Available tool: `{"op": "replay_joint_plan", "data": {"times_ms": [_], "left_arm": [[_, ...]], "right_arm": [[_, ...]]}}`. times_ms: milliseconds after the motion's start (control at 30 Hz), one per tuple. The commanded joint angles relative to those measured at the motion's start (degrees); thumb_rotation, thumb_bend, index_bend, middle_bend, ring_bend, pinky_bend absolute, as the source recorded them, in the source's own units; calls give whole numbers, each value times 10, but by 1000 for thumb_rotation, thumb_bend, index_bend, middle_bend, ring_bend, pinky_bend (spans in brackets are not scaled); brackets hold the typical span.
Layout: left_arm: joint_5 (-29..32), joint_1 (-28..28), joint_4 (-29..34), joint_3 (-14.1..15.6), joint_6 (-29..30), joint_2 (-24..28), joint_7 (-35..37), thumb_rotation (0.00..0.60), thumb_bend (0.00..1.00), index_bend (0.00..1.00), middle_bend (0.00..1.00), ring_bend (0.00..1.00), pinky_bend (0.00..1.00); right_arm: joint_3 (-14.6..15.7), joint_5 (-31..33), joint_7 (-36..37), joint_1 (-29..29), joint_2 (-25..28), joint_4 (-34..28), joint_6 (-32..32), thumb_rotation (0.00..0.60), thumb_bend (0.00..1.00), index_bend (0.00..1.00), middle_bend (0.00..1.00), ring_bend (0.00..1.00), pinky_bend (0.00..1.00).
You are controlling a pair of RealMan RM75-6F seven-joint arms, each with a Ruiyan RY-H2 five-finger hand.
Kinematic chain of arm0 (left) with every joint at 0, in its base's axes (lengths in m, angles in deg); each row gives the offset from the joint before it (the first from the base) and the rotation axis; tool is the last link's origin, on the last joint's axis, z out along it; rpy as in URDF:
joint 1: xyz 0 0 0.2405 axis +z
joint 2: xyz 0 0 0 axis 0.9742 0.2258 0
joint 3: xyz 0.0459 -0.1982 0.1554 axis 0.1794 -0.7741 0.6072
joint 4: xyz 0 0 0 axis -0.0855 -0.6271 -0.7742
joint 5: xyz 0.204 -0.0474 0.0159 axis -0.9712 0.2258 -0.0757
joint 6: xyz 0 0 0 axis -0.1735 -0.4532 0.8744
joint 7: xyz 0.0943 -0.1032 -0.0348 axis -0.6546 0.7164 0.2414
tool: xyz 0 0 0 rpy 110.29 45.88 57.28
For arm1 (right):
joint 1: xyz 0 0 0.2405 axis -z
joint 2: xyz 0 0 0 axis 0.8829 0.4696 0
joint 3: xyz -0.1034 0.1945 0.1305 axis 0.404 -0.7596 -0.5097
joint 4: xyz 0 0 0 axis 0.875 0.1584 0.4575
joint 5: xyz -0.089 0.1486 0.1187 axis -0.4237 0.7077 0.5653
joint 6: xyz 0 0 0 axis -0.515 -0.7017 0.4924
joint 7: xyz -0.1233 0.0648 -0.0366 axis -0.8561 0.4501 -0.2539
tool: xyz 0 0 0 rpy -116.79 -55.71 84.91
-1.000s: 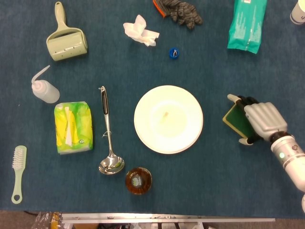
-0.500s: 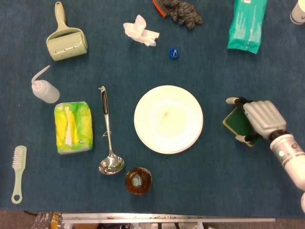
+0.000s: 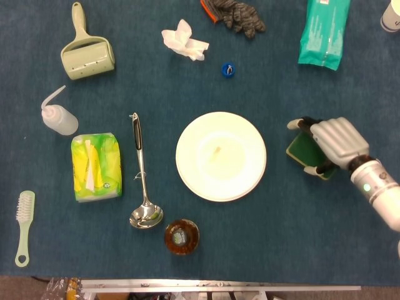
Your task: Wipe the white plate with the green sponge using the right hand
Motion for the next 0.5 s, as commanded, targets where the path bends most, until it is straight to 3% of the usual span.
{"op": "replay_joint_plan", "data": {"times_ms": [33, 500], "left_arm": [[1, 2, 3, 0, 2, 2, -3, 600, 367, 308, 274, 185, 175], [5, 7, 34, -2, 8, 10, -31, 600, 367, 308, 271, 184, 175]], "right_arm": [[-8, -32, 39, -11, 7, 20, 22, 600, 125, 237, 264, 386, 782], [9, -163, 184, -32, 41, 62, 80, 600, 125, 237, 264, 380, 780]]}}
